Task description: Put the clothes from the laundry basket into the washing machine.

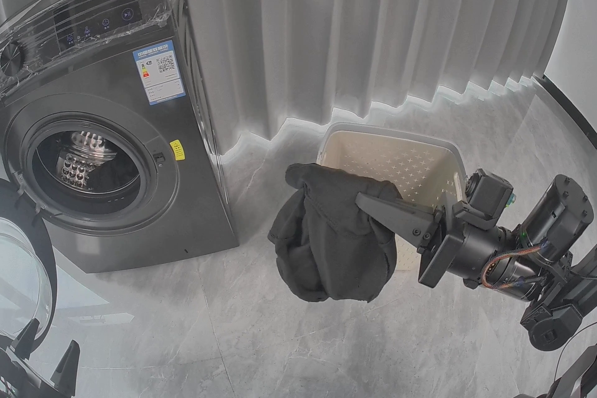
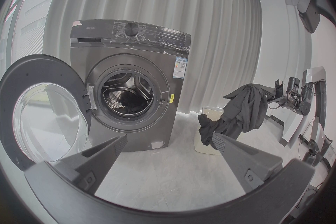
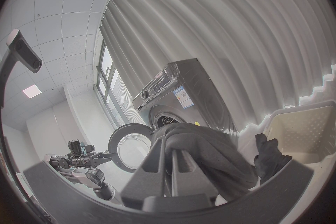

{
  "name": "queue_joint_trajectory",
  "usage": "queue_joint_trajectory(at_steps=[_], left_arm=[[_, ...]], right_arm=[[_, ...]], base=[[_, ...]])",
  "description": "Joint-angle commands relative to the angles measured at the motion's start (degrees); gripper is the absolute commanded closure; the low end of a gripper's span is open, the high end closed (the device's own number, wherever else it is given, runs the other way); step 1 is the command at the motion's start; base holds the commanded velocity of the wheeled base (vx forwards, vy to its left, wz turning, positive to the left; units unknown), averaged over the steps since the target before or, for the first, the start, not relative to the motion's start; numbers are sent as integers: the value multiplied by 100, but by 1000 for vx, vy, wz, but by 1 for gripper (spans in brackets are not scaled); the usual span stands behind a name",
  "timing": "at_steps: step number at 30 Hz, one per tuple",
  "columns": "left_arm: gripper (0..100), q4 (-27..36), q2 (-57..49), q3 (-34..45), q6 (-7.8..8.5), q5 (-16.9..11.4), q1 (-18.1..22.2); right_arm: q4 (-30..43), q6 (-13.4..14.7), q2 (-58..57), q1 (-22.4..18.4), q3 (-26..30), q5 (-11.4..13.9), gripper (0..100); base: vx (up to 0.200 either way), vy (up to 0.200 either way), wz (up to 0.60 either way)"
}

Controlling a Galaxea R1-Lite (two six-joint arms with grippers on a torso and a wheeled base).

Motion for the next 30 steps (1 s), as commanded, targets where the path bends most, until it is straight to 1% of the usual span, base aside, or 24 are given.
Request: queue_joint_trajectory(at_steps=[1,6,12,18,30], left_arm=[[0,-2,9,101,-4,1,-2],[0,-2,9,101,-4,1,-2],[0,-2,9,101,-13,1,-2],[0,-2,9,101,-22,-8,-2],[0,-2,9,101,-22,1,-2]], right_arm=[[0,-2,48,26,12,19,100],[0,7,39,131,30,19,100],[0,16,57,140,39,10,100],[0,16,66,140,12,10,100],[0,16,66,158,39,19,100]], base=[[0,0,0],[0,0,0],[0,0,0],[0,0,600],[0,0,0]])
